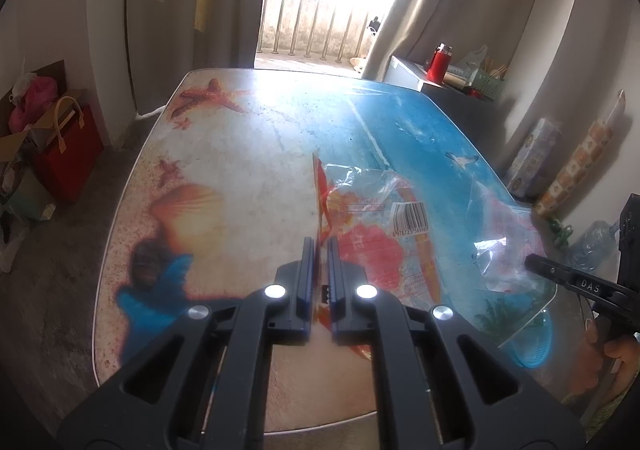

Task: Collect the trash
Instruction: 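Lift the snack bag with the left tool while the right tool lifts the zip bag, then carry both bags in the two tools over to the blue wastebasket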

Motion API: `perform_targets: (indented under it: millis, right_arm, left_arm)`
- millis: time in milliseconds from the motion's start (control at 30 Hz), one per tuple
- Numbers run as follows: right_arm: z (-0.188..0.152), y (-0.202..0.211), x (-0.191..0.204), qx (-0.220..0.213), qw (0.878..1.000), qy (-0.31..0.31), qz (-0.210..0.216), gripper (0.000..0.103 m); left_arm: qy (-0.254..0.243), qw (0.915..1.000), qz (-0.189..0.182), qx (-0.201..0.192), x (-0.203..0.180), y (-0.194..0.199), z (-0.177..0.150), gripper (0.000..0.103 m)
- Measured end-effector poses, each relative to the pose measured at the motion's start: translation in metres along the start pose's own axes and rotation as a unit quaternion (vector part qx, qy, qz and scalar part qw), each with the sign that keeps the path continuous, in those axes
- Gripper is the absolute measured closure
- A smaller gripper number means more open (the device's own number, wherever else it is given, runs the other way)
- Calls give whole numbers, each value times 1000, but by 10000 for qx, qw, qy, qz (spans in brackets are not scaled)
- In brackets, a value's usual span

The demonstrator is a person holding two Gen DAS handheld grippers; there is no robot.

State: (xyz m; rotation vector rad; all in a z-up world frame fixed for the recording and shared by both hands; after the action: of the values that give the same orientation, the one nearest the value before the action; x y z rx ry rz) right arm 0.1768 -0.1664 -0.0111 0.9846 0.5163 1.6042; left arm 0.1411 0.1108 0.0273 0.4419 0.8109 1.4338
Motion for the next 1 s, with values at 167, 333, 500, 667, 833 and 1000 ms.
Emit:
perform_targets:
  millis: [167, 333, 500, 667, 833, 1000]
  right_arm:
    - [-1, 6, -1, -68, 10000, -17, 28, 97]
    - [-4, 15, -6, -161, 9998, -47, 63, 97]
    - [-8, 32, -11, -333, 9994, -102, 72, 97]
    - [-15, 57, -24, -582, 9980, -224, 30, 97]
    - [-31, 87, -46, -871, 9951, -470, -62, 97]
    - [-57, 115, -82, -1161, 9887, -940, -134, 97]
  left_arm:
    - [-60, 10000, 3, -73, -4, 6, 1, 98]
    - [-136, 9998, -14, -149, -10, 14, 0, 98]
    - [-247, 9993, -102, -261, -19, 24, 1, 98]
    - [-466, 9977, -279, -398, -39, 34, 4, 98]
    - [-786, 9942, -543, -501, -72, 42, 5, 98]
    - [-1268, 9872, -856, -458, -120, 42, 2, 98]
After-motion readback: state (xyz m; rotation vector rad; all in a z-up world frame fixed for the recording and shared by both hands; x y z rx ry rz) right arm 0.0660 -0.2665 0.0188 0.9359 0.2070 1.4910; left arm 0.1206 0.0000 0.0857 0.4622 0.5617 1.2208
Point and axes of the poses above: each gripper's, at about its wrist camera, not at the fingertips, and y roughly against the way its jaws point, x to its left, z to its top, the point moved 3 cm from there along -y, roughly the way its jaws point, and after that the axes turned 2 degrees about y, right-handed, at the moved point
